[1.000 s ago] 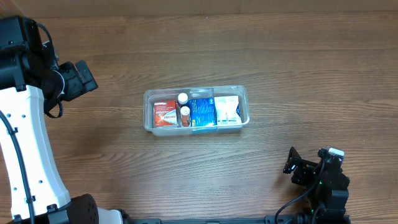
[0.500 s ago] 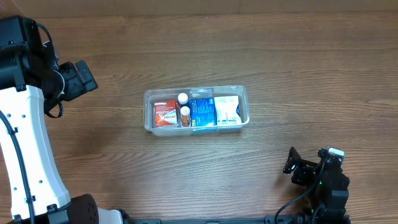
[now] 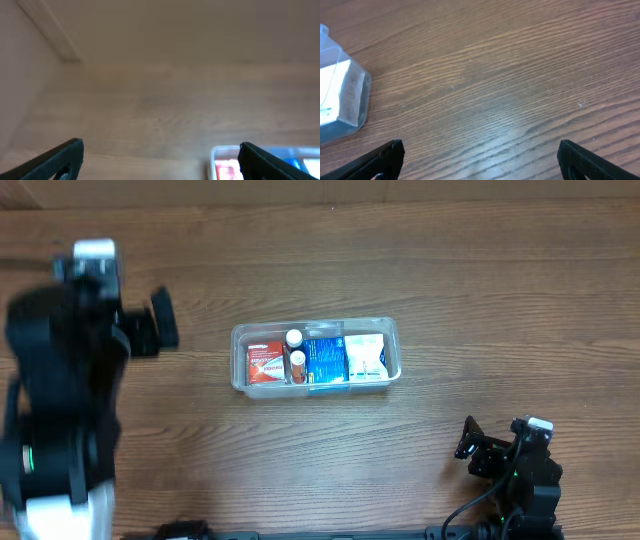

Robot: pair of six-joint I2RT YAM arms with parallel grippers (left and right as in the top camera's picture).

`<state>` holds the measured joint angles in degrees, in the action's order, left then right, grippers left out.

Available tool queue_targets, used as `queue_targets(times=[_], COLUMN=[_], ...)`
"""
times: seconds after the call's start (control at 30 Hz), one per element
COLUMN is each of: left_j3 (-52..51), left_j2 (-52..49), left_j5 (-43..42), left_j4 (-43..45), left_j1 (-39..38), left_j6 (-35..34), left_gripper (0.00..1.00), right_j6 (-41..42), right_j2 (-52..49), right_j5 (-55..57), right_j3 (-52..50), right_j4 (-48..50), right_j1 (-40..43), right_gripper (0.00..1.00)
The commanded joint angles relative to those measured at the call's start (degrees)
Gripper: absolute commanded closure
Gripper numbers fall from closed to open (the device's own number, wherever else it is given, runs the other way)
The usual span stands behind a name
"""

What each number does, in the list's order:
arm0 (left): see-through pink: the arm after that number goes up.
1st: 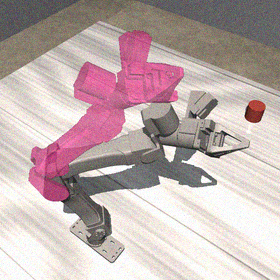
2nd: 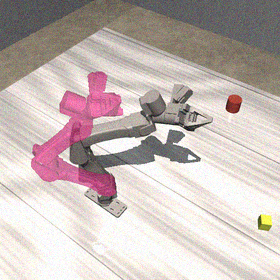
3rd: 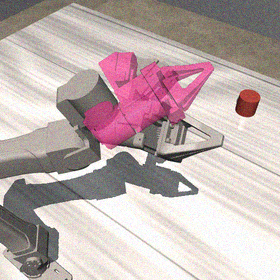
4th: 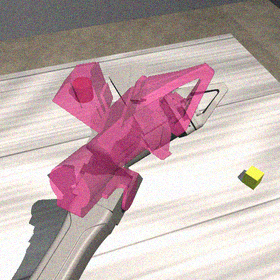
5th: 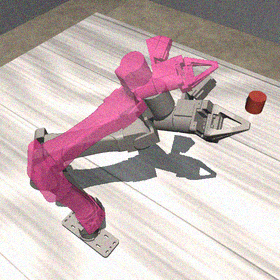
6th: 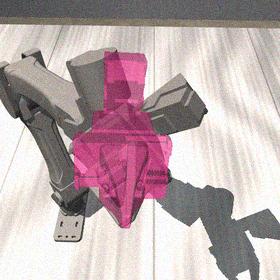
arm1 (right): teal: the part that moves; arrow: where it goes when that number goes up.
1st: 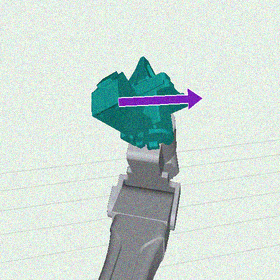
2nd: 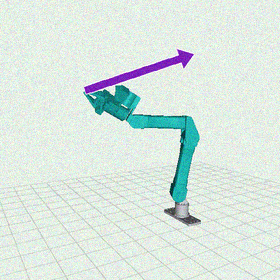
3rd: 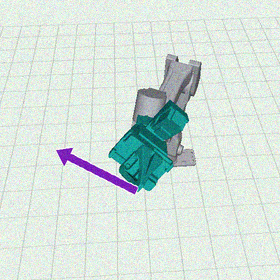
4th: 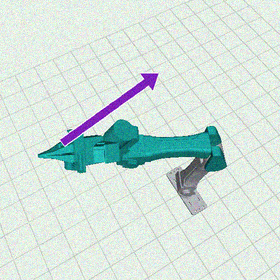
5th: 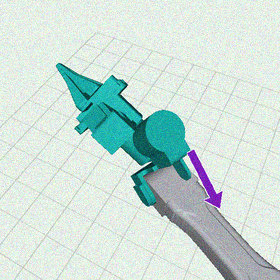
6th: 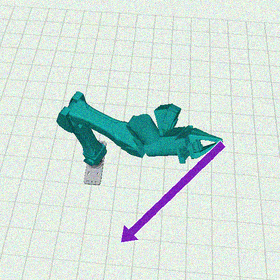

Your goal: Pack container

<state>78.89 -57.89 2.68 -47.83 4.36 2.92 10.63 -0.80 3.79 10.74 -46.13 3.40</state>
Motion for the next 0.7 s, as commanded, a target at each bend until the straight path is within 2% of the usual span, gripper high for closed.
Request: queue_targets(times=[0.0, 0.13, 0.23, 0.33, 0.47, 0.67], left_j3=[-16.5, -32.3, -44.3, -55.2, -63.0, -70.6], left_j2=[14.2, 28.1, 36.6, 43.3, 49.2, 57.1], left_j5=[0.3, -0.5, -5.6, -8.8, -8.9, -8.2], left_j4=[3.0, 5.1, 8.8, 14.6, 17.0, 16.9], left_j1=[-0.1, -0.1, -0.1, -0.2, -0.3, -0.3], left_j6=[2.3, 2.2, 2.1, -0.8, -5.1, -4.2], left_gripper=[0.00, 0.00, 0.00, 0.00, 0.00, 0.00], right_j6=[-0.2, -0.2, -0.2, -0.2, -0.2, -0.2], right_j2=[0.6, 0.6, 0.6, 0.6, 0.6, 0.6], right_j5=[-0.1, -0.1, -0.1, -0.1, -0.1, -0.1], right_j3=[-0.3, -0.3, -0.3, -0.3, -0.3, -0.3], right_j4=[0.2, 0.2, 0.2, 0.2, 0.2, 0.2], right_j1=[0.2, 0.2, 0.2, 0.2, 0.2, 0.2], right_gripper=[0.00, 0.00, 0.00, 0.00, 0.00, 0.00])
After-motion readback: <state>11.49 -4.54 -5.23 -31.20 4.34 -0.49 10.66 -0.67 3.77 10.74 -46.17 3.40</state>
